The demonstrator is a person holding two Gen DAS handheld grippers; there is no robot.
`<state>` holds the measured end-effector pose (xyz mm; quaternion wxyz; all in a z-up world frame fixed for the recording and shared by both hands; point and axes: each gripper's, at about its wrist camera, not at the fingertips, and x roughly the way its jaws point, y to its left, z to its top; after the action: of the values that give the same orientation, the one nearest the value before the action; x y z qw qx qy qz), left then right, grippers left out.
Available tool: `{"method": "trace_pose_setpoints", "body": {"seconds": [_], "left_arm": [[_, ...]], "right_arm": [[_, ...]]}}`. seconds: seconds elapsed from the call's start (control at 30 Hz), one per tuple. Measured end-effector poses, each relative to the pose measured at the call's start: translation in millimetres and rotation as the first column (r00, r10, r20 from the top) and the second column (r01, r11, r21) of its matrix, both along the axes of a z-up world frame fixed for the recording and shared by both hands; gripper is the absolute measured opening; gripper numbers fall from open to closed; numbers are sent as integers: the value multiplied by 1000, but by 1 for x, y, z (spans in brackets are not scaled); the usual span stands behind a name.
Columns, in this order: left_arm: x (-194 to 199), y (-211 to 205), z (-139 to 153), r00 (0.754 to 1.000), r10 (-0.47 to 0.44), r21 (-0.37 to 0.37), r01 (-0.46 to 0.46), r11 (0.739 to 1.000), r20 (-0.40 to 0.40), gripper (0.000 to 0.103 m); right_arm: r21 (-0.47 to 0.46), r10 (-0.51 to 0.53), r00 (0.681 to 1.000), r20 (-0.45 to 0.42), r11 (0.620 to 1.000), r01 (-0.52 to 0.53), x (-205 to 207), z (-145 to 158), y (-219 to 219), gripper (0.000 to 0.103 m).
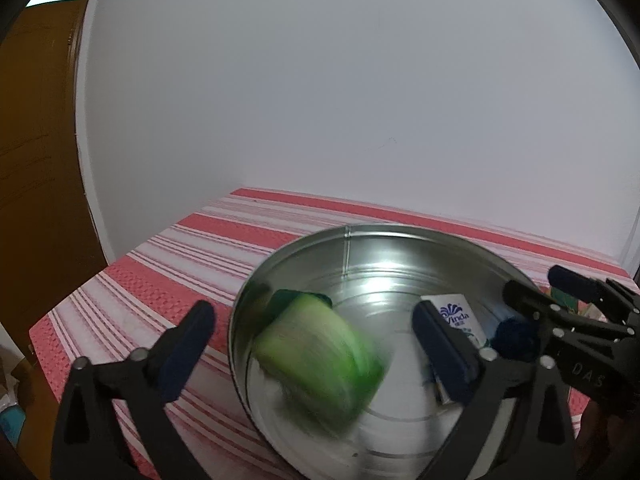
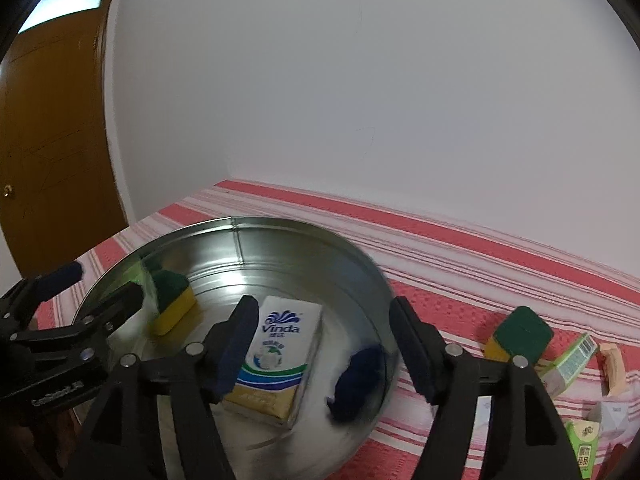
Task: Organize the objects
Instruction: 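Open both grippers to drop the green pack and blue cloth into the tin, then move the right gripper to the yellow Xiaowei snack packet and grasp it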
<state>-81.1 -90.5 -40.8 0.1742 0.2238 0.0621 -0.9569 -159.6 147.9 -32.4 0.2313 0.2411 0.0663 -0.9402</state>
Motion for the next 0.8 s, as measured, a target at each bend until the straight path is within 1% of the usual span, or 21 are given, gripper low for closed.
{"method": "trace_pose_setpoints", "body": {"seconds": [0.23, 0.47, 0.63, 0.8], "left_arm": [[-4, 4, 1, 1000, -7, -1, 7, 1000, -1, 103], [2, 16, 7, 1000, -9, 7, 9, 1000, -11, 103], [4, 26, 9, 999, -37, 9, 37, 999, -19, 103], [5, 40, 12, 997, -75, 21, 76, 997, -31, 103]], "right_arm": [[-32, -40, 999, 9, 999, 40, 0, 2, 15, 71], [-53, -63, 998, 5, 997, 64, 1, 2, 19, 72], [-69, -91, 996, 6, 993, 92, 8, 1, 31, 72], [-84, -159, 987, 24, 983, 160, 22, -1, 59, 72]]}}
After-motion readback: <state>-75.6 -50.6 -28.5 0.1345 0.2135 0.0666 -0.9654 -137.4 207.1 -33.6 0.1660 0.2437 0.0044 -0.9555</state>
